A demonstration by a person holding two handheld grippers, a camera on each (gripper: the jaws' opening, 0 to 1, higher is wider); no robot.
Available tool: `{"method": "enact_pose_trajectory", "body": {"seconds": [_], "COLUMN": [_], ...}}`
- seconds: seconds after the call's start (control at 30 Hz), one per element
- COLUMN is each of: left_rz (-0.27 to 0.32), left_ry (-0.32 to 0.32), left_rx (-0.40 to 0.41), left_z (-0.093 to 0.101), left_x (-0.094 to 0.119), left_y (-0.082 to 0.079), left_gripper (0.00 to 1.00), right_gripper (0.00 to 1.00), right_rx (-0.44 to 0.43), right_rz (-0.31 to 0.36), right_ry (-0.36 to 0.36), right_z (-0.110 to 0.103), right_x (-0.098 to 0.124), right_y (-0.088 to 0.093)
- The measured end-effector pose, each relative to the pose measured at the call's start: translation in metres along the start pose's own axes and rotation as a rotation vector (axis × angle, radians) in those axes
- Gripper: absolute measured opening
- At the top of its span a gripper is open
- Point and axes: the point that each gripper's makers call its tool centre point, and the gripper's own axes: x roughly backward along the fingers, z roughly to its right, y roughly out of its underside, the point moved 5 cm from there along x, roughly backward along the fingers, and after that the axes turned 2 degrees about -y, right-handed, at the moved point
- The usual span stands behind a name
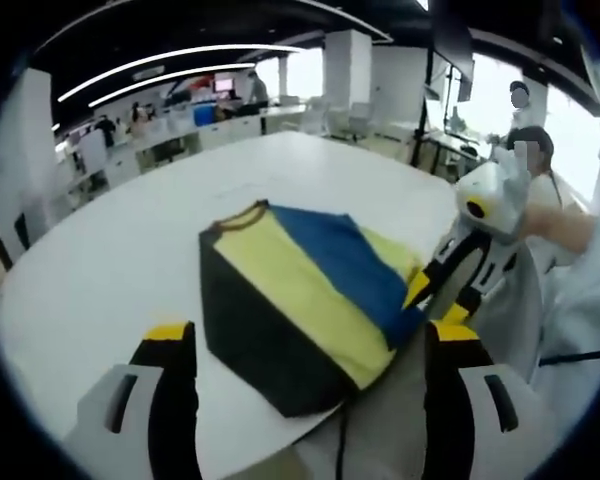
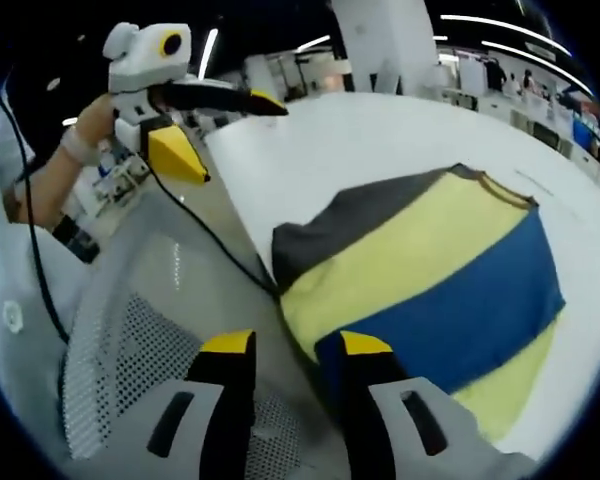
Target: Fold the garment on the visible template until the final outline fits inside the template.
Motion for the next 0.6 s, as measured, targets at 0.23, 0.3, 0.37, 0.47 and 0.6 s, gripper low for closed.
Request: {"method": "enact_pose_trajectory", "body": {"seconds": [0.23,0.3,0.37,0.47,0.6], "left_rz": [-0.003,0.0,0.0,-0.008,-0.02], "left_ry": [-0.003,-0.004,-0.002,0.004,0.006], "left_rx": [0.006,0.01,0.013,0.016,0.023], "left_z": [-0.001,-0.001,-0.001,-0.001,0.0], "left_x": [0.0,0.0,0.0,0.0,-0.002], "left_y": [0.004,0.004,0.004,0.007,0.011], "left_gripper": [0.91,0.91,0.91,0.9,0.9], "right_gripper": [0.3,0.29,0.28,0.24,0.21], "right_rx": [0.005,0.007,0.006,0.005,0.015], "right_rz": [-0.061,-0.067,-0.076,-0.078,-0.101], "right_ry": [-0.018,-0.02,-0.019,-0.021,-0.024], "right_z": [-0.001,-0.001,0.0,0.003,0.005], "right_x": [-0.016,-0.02,-0.022,-0.026,-0.032], "right_y": [0.01,0.011,0.012,0.012,0.014]}}
